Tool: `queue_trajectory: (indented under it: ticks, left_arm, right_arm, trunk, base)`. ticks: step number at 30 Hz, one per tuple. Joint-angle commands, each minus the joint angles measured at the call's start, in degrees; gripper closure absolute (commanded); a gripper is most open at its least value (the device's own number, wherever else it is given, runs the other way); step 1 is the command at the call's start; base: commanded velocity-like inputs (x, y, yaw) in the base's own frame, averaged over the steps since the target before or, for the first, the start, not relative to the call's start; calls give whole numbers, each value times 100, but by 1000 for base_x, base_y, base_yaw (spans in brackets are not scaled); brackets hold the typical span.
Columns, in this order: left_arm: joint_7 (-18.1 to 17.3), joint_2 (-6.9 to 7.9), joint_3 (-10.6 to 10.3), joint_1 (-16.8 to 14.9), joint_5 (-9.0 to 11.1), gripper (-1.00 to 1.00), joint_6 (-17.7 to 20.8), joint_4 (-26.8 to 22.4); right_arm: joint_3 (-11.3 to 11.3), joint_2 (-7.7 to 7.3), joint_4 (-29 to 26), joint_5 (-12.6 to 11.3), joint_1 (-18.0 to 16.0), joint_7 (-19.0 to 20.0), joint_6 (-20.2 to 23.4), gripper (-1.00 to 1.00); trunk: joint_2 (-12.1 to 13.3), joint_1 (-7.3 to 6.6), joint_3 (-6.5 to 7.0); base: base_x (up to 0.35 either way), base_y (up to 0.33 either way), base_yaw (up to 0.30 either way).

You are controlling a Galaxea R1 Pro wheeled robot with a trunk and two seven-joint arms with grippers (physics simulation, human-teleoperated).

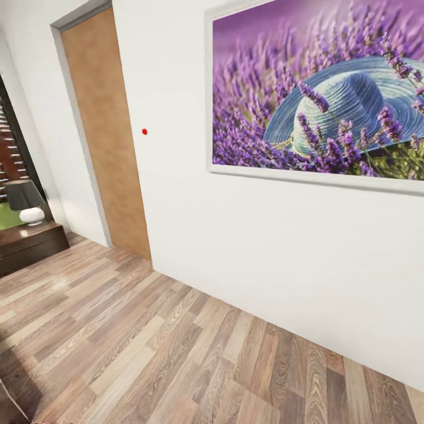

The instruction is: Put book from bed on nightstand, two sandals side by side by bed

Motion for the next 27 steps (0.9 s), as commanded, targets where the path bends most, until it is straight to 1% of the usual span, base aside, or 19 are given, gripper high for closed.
queue_trajectory:
  ticks: [1, 6, 21, 27]
  left_arm:
    - [-10, -2, 8, -5, 34, -100, -16, 5]
    - [-8, -6, 1, -5, 26, -100, -16, 5]
    - [-1, -7, -1, -5, 15, -100, -14, 5]
    - [-7, -7, -1, -5, 15, -100, -16, 5]
  right_arm:
    - [-15, 1, 3, 0, -2, 9, -19, -100]
    - [-15, 1, 4, 0, -2, 9, -19, -100]
    - [-15, 1, 4, 0, -2, 9, -19, -100]
    - [-15, 1, 4, 1, -2, 9, -19, -100]
  trunk:
    - [-3, 1, -6]
    - [-3, 1, -6]
    - [-3, 1, -6]
    - [-3, 1, -6]
  base:
    - [73, -25, 292]
    - [72, -42, 292]
    - [214, -163, 292]
    - [67, -54, 292]
